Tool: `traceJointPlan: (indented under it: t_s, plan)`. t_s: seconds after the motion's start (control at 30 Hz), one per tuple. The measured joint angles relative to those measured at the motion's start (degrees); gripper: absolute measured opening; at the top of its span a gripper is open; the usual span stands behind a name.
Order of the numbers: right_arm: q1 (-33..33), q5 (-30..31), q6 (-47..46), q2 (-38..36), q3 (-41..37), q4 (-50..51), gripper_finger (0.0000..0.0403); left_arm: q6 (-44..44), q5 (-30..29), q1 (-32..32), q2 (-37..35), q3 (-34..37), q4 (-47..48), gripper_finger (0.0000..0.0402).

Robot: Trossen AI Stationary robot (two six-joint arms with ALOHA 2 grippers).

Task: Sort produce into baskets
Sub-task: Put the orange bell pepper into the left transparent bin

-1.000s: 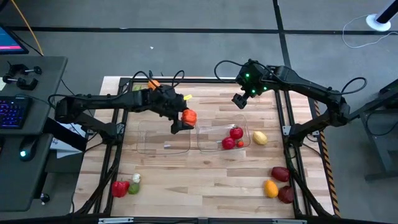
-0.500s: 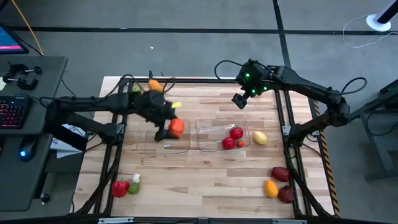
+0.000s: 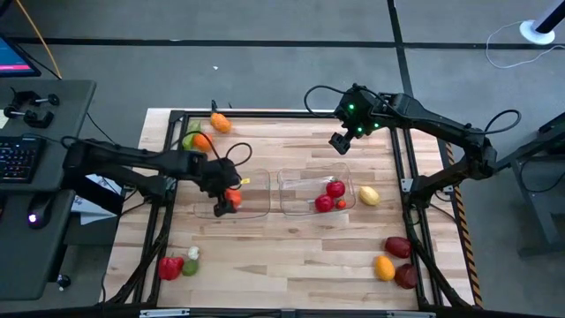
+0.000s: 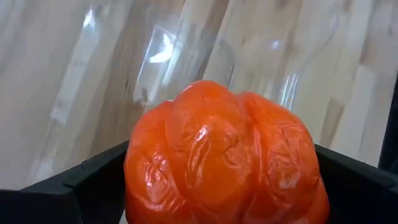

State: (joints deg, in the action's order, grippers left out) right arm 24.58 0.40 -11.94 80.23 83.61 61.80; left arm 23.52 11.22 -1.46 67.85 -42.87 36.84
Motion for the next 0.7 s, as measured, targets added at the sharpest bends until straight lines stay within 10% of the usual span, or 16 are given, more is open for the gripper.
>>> traceJointPlan:
  t_s: [0.3,0.7]
  plan:
    - [0.0,0.0,0.0,0.0,0.0,-0.06,0.0369,-1.2,-10.48,-3.32,1.6,0.0,-22.01,0.04]
    - [0.0,0.0,-0.02,0.0,0.0,-0.04,0.0369,3.82,-11.36,-6.83,1.63,0.04,-20.44,0.04]
